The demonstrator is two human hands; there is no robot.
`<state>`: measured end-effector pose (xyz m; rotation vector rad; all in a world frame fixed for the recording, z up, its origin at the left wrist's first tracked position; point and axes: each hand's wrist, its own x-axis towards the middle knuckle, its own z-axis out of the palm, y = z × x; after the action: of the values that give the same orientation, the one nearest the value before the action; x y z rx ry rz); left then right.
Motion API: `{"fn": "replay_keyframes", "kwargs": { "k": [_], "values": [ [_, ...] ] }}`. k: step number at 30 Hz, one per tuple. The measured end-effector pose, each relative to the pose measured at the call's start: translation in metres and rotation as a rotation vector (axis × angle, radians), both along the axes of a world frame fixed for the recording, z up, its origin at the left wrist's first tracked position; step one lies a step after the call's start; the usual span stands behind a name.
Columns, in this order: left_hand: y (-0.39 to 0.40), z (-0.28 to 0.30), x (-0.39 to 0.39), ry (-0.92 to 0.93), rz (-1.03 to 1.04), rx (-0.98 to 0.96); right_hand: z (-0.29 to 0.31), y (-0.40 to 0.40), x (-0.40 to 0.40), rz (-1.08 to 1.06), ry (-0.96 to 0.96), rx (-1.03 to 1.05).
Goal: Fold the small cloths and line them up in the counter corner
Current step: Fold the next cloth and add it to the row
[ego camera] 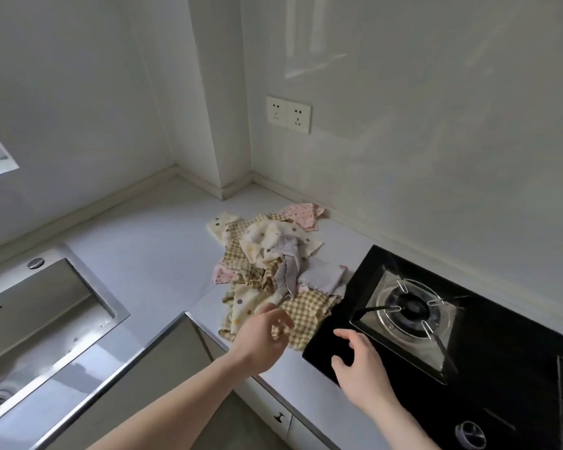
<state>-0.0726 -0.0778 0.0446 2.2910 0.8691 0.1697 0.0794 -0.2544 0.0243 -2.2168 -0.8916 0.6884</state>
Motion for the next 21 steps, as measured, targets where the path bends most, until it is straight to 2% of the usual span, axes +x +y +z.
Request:
{"fn": "replay_keyframes", "kwargs": {
  "k": [5,7,9,12,21],
  "values": [
    [0.019,-0.085,0.007,-0.077,-0.097,0.096,-0.08,0.005,0.012,0.146,-0.383,-0.112],
    [0.022,-0.117,0.009,-0.136,-0.107,0.202,-0.105,0.005,0.015,0.145,-0.447,-0.043],
    [0.022,-0.134,0.01,-0.183,-0.104,0.311,-0.118,0.005,0.014,0.161,-0.552,-0.023],
    [0.021,-0.144,0.011,-0.242,-0.108,0.368,-0.125,0.003,0.01,0.163,-0.727,-0.038],
    [0.022,-0.16,0.011,-0.338,-0.041,0.409,-0.128,-0.004,-0.002,0.083,-0.736,0.041]
  ]
}}
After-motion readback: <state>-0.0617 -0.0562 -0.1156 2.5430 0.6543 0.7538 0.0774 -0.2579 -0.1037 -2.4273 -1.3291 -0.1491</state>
